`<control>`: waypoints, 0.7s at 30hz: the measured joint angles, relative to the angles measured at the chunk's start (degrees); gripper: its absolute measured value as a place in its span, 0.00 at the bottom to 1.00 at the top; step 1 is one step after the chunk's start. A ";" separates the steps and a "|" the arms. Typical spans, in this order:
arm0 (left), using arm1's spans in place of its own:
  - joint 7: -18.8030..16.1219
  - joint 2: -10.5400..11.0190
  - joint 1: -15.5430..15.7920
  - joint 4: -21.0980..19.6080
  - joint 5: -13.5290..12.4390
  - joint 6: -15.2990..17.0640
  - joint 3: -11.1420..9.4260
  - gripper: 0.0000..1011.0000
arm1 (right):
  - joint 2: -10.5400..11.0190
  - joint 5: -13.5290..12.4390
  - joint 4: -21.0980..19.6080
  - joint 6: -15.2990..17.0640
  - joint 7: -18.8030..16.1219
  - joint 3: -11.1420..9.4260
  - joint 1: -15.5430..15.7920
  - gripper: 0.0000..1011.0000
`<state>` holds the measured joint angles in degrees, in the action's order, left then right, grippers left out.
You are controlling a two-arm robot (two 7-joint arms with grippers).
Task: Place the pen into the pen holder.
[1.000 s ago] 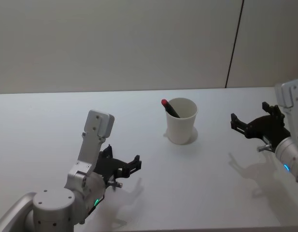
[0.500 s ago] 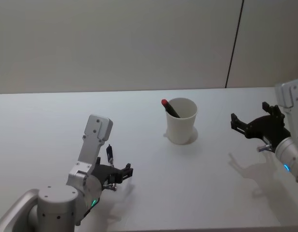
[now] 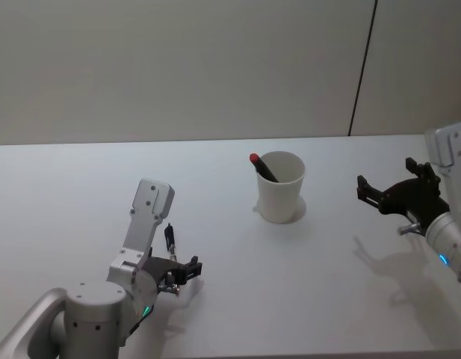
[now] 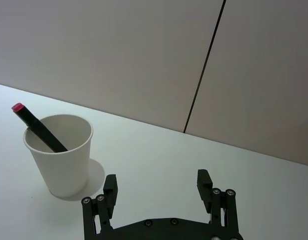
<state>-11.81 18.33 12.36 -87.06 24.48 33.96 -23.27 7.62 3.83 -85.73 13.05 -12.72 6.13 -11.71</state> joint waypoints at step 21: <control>-0.16 -1.63 0.47 3.30 1.57 -2.48 0.72 0.99 | 0.00 0.00 0.00 0.00 0.00 0.00 0.00 0.99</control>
<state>-11.98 16.70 12.82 -83.77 26.05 31.49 -22.55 7.62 3.82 -85.73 13.06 -12.72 6.13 -11.71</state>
